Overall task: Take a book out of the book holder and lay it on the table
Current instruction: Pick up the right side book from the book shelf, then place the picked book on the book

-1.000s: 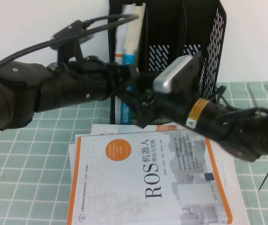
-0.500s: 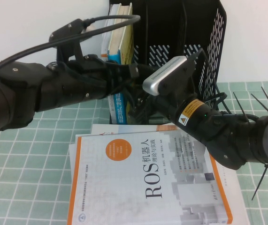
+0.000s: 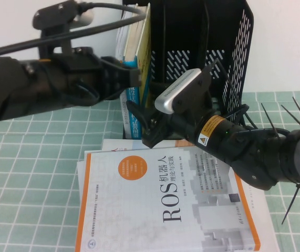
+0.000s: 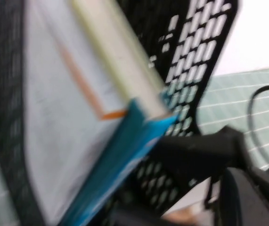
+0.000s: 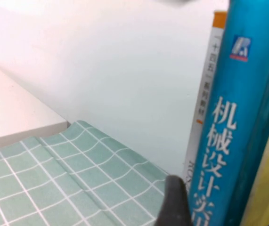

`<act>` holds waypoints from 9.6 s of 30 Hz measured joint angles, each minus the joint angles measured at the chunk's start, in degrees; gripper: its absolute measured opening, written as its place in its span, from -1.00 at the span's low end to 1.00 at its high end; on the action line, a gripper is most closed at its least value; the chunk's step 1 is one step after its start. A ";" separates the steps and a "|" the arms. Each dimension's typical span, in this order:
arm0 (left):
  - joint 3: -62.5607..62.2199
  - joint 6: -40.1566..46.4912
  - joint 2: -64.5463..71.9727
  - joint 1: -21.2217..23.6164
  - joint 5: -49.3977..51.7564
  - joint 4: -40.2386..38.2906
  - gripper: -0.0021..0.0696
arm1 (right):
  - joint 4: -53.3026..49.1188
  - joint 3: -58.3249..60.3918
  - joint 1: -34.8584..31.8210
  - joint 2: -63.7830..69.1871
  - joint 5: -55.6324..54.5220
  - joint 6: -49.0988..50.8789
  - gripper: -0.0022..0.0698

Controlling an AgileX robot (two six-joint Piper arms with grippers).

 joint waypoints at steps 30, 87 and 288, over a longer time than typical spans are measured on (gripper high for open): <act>-3.36 -2.79 10.81 2.79 -3.99 -6.50 -0.95 | 9.63 -1.24 1.19 3.68 -1.47 0.17 0.45; -6.87 8.82 13.00 2.27 6.62 -23.30 -0.95 | 13.86 3.88 1.62 5.47 -14.52 -4.08 0.26; -8.36 -15.64 -39.16 1.79 33.32 19.23 -0.95 | -59.70 5.86 10.33 -32.08 5.85 30.18 -0.63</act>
